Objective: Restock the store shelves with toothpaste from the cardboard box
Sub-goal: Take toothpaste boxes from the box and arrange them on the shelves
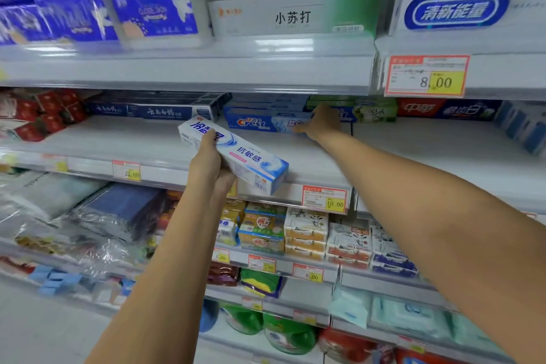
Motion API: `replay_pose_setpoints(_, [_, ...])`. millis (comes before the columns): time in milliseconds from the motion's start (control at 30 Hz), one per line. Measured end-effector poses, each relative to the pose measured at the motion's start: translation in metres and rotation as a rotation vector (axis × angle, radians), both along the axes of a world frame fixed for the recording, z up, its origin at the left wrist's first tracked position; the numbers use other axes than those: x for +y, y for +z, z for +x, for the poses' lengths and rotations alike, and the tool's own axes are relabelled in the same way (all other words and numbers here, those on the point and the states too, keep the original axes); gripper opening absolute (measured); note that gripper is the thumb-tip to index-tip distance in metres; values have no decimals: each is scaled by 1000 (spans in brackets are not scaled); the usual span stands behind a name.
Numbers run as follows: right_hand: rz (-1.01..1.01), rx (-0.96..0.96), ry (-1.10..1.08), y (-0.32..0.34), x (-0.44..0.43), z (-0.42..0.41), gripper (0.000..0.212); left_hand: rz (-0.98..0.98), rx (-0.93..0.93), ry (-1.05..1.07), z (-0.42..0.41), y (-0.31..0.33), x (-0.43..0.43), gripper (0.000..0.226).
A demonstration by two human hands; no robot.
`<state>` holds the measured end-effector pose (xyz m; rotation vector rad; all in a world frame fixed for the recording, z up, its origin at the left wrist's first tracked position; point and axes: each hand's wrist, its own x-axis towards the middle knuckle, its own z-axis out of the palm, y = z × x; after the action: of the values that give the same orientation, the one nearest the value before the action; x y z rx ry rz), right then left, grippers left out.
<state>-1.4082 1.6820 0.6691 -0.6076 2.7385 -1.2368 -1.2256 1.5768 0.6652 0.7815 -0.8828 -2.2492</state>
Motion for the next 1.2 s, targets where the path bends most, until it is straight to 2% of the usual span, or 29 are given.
replay_pose_setpoints(100, [-58,-15,-48,-1,-10,2,94,-17,-17,-2,-1,-1,3,31])
replay_pose_setpoints(133, [-77,-19,-54,-1,-13,2,94,-21,-19,1,-1,-2,4,30])
replay_pose_setpoints(300, [-84,-22,-71,-3,-17,3,48,-25,-6,14,0,-3,6,32])
replay_pose_setpoints(833, [-76,-41,-28,-3,-15,5,38,-73,-22,18,4,1,16,33])
replay_pose_setpoints(900, [-76,-65,6,3,-3,14,46,-83,-17,20,5,4,21,34])
replay_pose_setpoints(967, [-112,-114,77,10,14,25,43,-73,13,15,6,7,33,29])
replay_pose_setpoints(1100, [-320,-415,353,24,84,62,46,-5,150,-4,10,9,78,13])
replay_pose_setpoints(1200, [-201,-512,502,31,151,89,44,65,260,15,9,8,116,18])
